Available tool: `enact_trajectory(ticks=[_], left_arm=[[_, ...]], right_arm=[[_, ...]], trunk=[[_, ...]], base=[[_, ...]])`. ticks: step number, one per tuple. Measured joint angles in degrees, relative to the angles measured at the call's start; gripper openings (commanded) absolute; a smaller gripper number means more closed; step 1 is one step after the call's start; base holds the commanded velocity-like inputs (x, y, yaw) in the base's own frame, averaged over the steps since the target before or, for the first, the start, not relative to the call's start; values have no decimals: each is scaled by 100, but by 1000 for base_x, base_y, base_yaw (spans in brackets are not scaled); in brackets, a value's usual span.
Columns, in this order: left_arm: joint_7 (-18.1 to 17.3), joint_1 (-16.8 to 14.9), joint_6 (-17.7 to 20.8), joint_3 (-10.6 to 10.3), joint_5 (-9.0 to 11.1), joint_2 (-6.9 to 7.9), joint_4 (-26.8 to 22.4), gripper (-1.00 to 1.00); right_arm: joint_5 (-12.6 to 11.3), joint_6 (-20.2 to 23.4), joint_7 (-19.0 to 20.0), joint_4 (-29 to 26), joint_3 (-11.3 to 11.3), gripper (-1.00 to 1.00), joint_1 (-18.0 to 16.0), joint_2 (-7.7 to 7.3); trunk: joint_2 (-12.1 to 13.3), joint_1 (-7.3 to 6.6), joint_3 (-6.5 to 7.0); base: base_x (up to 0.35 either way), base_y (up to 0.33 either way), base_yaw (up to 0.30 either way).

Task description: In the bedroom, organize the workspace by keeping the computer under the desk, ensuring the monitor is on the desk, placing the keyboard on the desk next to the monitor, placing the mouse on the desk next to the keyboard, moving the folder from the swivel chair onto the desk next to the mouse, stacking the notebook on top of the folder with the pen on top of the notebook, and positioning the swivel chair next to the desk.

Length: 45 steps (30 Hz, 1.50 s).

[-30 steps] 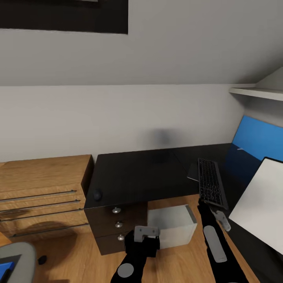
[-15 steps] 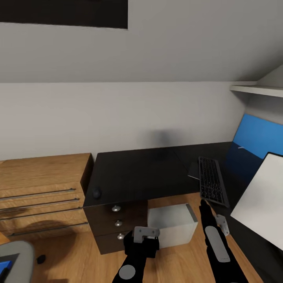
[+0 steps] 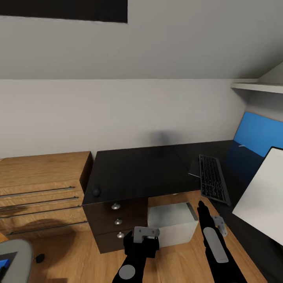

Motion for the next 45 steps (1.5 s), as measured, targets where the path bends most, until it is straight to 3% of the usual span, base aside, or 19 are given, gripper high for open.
enact_trajectory(ticks=[6,10,11,14,20,21,22,26,31,34,40,41,43,44,45], left_arm=[[0,0,0,0,-2,0,0,100],[2,0,0,0,-3,0,0,100],[2,0,0,0,-3,0,1,100],[2,0,0,0,-3,0,0,100],[1,0,0,0,-3,0,-6,100],[1,0,0,0,-3,0,-7,100],[2,0,0,-11,-3,0,-8,100],[1,0,-2,-16,-3,0,-8,100],[-4,0,-7,-17,-6,0,-14,100],[-7,0,-10,-47,-9,0,-16,100],[-5,0,-16,-67,-11,0,-17,100],[-3,0,-17,-68,-11,0,-17,100],[-2,0,-16,-69,-12,0,-16,100],[-5,0,-15,-70,-13,0,-12,100],[-6,0,-14,-70,-15,0,-11,100]], right_arm=[[-82,-70,6,43,-4,100,0,25],[-228,-620,9,42,21,100,-1,88],[-267,-1027,46,37,36,100,-1,166],[-288,-1281,134,32,41,100,1,212],[-478,-1526,765,33,31,100,2,256],[-622,-1545,916,35,27,100,3,260],[-1353,-1572,1272,44,27,100,1,261],[-1766,-1577,1503,46,40,100,2,259],[-1827,-1579,1571,44,52,100,2,245],[-1754,-1575,1602,35,109,100,3,231],[-1151,-1584,1653,-2,410,100,6,203],[-874,-1586,1658,-11,462,100,8,199],[-564,-1587,1660,-17,498,100,10,198],[-119,-1588,1660,-22,528,100,11,206],[19,-1588,1659,-24,534,100,11,210]], trunk=[[-241,132,-108],[-401,220,-180],[-441,242,-198],[-562,308,-251],[-803,439,-359],[-843,461,-377],[-883,483,-395],[-1005,550,-450],[-1005,550,-450],[-1005,550,-450],[-1005,550,-450],[-1005,550,-450],[-1005,550,-450],[-1005,550,-450],[-1005,550,-450]], base=[[0,0,0],[0,0,0],[0,0,0],[0,0,0],[0,0,0],[0,0,0],[0,0,0],[0,0,0],[0,0,0],[0,0,0],[0,0,0],[0,0,0],[0,0,0],[0,0,0],[0,0,0]])
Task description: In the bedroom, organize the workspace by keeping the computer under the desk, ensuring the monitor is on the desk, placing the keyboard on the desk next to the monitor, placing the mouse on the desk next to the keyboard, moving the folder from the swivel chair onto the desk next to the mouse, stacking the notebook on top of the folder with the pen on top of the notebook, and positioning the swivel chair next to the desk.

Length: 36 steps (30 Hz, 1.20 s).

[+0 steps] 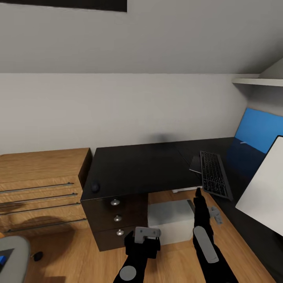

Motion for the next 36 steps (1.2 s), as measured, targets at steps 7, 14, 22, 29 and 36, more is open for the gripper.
enact_trajectory(ticks=[7,14,22,29,36], left_arm=[[-2,0,4,-7,-3,0,10,100],[-15,1,-3,-143,-12,0,20,100],[-4,1,-4,-237,-14,0,20,100],[-11,4,-9,-224,-18,0,-141,100],[121,2,3,-218,-14,0,-223,100]], right_arm=[[488,-1,-13,-13,13,100,1,11],[563,-1,-40,-276,-2,100,9,-4],[575,-2,-39,-317,-11,100,10,-12],[545,43,-26,-415,-33,100,70,60],[434,5,15,-640,-30,100,143,66]], trunk=[[0,0,0],[0,-3,0],[0,-1,0],[0,0,0],[0,0,0]], base=[[1,0,0],[183,0,0],[131,0,0],[7,0,0],[0,0,0]])
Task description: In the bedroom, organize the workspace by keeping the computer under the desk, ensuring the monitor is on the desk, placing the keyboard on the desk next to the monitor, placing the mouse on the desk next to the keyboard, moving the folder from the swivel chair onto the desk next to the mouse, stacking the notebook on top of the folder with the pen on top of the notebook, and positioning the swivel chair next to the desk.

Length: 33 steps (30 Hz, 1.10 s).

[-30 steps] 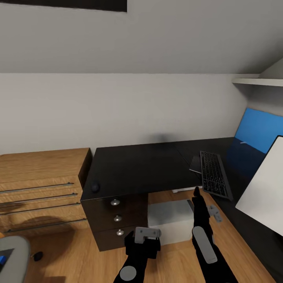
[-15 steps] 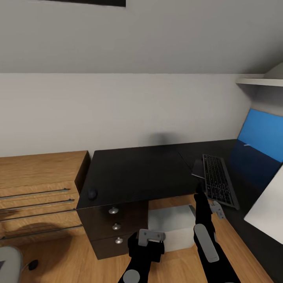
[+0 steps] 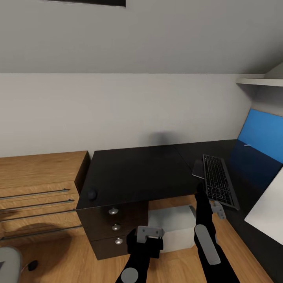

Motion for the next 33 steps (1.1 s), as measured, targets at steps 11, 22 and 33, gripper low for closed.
enact_trajectory(ticks=[11,22,33], left_arm=[[166,-1,3,-21,10,13,-11,100],[182,-2,0,-129,8,20,-19,100],[184,-2,1,-142,8,23,-19,100]], right_arm=[[-23,-17,11,-43,9,100,7,-9],[-28,-50,11,-37,-8,100,8,-10],[-27,-50,15,-34,-13,100,9,-9]], trunk=[[0,0,0],[0,0,0],[0,0,0]], base=[[0,0,0],[55,117,-64],[7,52,-244]])
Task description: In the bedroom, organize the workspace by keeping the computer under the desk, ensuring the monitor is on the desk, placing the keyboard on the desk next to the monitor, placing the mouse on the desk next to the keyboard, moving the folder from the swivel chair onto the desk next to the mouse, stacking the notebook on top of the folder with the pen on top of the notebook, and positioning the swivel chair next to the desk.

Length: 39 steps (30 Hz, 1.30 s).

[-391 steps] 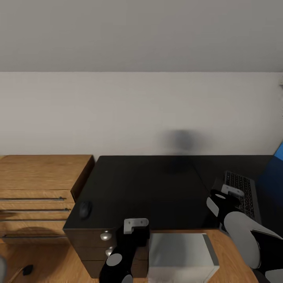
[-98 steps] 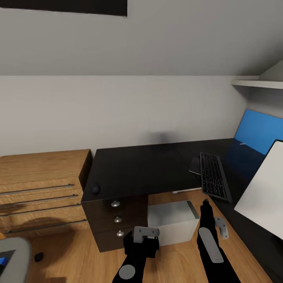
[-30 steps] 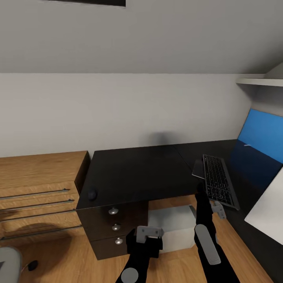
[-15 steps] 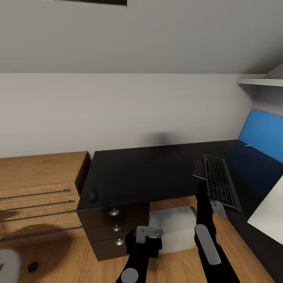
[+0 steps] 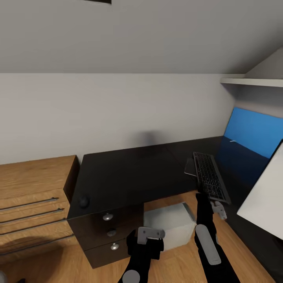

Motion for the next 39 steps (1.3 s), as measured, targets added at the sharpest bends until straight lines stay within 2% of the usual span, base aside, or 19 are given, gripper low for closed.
enact_trajectory(ticks=[9,32,36,39], left_arm=[[0,1,0,0,1,-1,-1,100],[6,1,0,16,-5,0,-1,100],[8,1,-1,12,-5,-1,-1,100],[9,1,-1,10,-1,-6,-1,100]], right_arm=[[-3,0,3,1,1,100,-1,0],[12,68,-45,58,134,100,-28,-10],[57,70,-157,190,154,100,-163,-79],[168,72,-314,499,164,100,-550,-243]], trunk=[[0,0,0],[0,0,0],[0,0,0],[0,0,0]], base=[[1,4,-117],[0,0,-5],[0,0,0],[0,0,0]])
